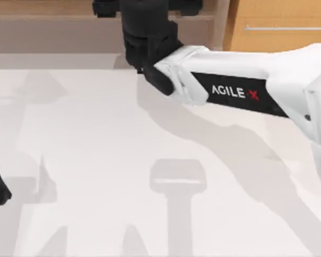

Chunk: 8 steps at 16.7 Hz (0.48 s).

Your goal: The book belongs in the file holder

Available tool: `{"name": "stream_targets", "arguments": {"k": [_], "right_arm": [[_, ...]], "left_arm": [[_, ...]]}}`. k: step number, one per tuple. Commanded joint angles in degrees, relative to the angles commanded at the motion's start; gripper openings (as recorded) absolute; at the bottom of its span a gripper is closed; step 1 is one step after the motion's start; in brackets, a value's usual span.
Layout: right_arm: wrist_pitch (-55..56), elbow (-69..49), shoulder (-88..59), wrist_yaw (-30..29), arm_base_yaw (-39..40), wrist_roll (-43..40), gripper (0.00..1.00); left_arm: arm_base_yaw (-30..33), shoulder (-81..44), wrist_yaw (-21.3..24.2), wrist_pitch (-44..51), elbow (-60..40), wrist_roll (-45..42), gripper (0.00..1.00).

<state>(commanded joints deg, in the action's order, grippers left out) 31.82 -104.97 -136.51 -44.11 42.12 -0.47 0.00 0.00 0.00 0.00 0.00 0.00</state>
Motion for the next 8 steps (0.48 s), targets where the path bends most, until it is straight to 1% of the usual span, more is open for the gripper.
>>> {"name": "stream_targets", "arguments": {"k": [5,8], "right_arm": [[0.0,0.0,0.0,0.2,-0.3,0.0,1.0],[-1.4,-3.3,-2.0,0.8,-0.8,0.0,1.0]], "left_arm": [[0.0,0.0,0.0,0.0,0.0,0.0,1.0],[0.0,0.0,0.0,0.0,0.0,0.0,1.0]]}}
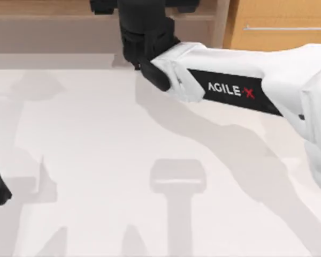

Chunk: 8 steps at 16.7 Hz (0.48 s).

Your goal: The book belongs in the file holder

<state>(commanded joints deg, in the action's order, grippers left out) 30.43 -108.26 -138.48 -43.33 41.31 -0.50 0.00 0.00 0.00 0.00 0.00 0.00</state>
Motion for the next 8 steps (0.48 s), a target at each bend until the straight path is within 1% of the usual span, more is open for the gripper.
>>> {"name": "stream_targets", "arguments": {"k": [3,6,8], "right_arm": [[-1.5,-3.2,-1.6,0.7,-0.7,0.0,1.0],[-1.5,-3.3,-1.6,0.7,-0.7,0.0,1.0],[-1.5,-3.3,-1.6,0.7,-0.7,0.0,0.85]], "left_arm": [[0.0,0.0,0.0,0.0,0.0,0.0,1.0],[0.0,0.0,0.0,0.0,0.0,0.0,1.0],[0.0,0.0,0.0,0.0,0.0,0.0,1.0]]}}
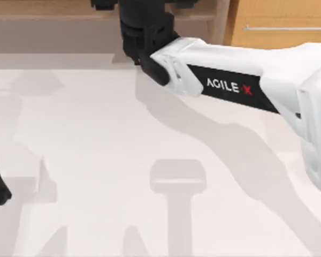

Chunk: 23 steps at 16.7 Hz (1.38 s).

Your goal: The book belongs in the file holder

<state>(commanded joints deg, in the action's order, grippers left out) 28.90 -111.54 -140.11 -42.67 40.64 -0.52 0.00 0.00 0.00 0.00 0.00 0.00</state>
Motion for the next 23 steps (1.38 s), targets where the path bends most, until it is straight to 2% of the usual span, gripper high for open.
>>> {"name": "stream_targets", "arguments": {"k": [11,23], "right_arm": [[0.0,0.0,0.0,0.0,0.0,0.0,0.02],[-1.4,-0.9,0.6,0.0,0.2,0.1,0.0]], "left_arm": [[0.0,0.0,0.0,0.0,0.0,0.0,1.0],[0.0,0.0,0.0,0.0,0.0,0.0,1.0]]}}
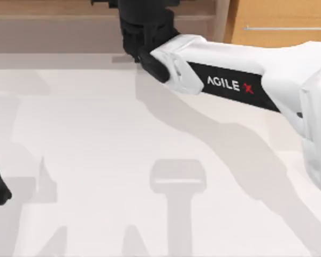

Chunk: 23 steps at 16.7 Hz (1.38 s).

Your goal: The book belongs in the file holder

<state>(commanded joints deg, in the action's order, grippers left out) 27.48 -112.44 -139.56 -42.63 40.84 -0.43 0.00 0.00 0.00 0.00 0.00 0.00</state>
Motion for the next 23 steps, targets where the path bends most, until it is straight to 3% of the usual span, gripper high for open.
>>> {"name": "stream_targets", "arguments": {"k": [7,10,15,23], "right_arm": [[-1.3,-0.6,0.5,0.3,0.0,0.4,0.0],[-2.6,1.8,3.7,3.6,0.3,4.8,0.0],[-7.9,12.0,13.7,16.7,1.2,18.5,0.0],[-18.1,39.0,37.7,44.7,0.7,42.2,0.0]], "left_arm": [[0.0,0.0,0.0,0.0,0.0,0.0,1.0],[0.0,0.0,0.0,0.0,0.0,0.0,1.0],[0.0,0.0,0.0,0.0,0.0,0.0,1.0],[0.0,0.0,0.0,0.0,0.0,0.0,1.0]]}}
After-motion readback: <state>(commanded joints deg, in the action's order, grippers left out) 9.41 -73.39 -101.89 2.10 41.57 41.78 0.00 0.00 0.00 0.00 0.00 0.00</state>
